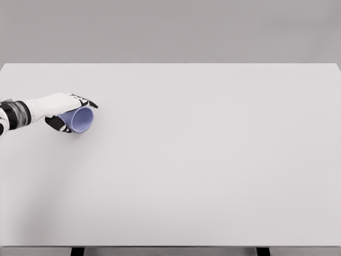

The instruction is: Flip the cup with left arm and place it on the table

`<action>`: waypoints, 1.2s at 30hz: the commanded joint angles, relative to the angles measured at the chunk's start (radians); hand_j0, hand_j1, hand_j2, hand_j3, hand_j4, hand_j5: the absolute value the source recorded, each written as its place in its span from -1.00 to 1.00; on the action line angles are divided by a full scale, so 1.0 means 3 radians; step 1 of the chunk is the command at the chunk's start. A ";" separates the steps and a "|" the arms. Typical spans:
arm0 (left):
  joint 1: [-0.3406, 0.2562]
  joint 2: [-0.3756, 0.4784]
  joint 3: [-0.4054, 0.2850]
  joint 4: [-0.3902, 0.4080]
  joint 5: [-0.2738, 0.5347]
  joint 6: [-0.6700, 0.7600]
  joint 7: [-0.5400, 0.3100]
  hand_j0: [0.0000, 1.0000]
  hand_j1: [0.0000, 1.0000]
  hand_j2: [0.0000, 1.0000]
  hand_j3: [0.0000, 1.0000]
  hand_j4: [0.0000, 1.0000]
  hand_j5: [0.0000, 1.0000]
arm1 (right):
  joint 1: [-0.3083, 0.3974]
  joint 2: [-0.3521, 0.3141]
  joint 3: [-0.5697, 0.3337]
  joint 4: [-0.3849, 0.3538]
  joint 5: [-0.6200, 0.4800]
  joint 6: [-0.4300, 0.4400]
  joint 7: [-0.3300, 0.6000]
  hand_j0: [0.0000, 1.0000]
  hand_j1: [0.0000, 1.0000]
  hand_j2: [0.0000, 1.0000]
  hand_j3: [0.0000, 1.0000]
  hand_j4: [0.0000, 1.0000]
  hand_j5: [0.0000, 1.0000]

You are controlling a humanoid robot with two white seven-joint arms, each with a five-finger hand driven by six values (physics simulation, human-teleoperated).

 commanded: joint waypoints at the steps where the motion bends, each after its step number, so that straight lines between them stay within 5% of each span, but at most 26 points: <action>1: 0.0000 0.0005 -0.0006 0.0000 0.0021 0.0006 0.0001 0.50 0.50 0.50 0.50 0.50 0.50 | 0.0000 0.0000 0.0000 0.0000 -0.0004 -0.0002 0.0001 1.00 1.00 1.00 1.00 1.00 1.00; 6: 0.0005 0.0010 -0.0037 0.0000 0.0031 0.0006 0.0001 0.45 0.45 0.45 0.45 0.45 0.45 | 0.0000 0.0000 0.0000 0.0000 0.0002 -0.0002 0.0001 1.00 1.00 1.00 1.00 1.00 1.00; 9: 0.0000 0.0010 -0.0037 0.0000 0.0077 0.0006 0.0001 0.26 0.26 0.26 0.26 0.26 0.26 | 0.0000 0.0000 0.0000 0.0000 -0.0004 0.0003 0.0001 1.00 1.00 1.00 1.00 1.00 1.00; 19: -0.0082 0.0102 0.0004 -0.0041 0.0936 -0.0040 0.0001 -0.32 -0.32 -0.32 -0.32 -0.32 -0.32 | 0.0000 0.0000 0.0000 0.0000 -0.0004 -0.0002 0.0001 1.00 1.00 1.00 1.00 1.00 1.00; 24: -0.0082 0.0179 0.0004 -0.0066 0.1325 -0.0061 0.0001 -0.36 -0.36 -0.36 -0.36 -0.36 -0.36 | 0.0000 0.0000 0.0000 0.0000 0.0002 0.0003 0.0001 1.00 1.00 1.00 1.00 1.00 1.00; 36: -0.0082 0.0241 0.0004 -0.0102 0.1376 -0.0061 0.0001 -0.34 -0.34 -0.34 -0.34 -0.34 -0.34 | 0.0000 0.0000 0.0000 0.0000 0.0002 -0.0002 0.0001 1.00 1.00 1.00 1.00 1.00 1.00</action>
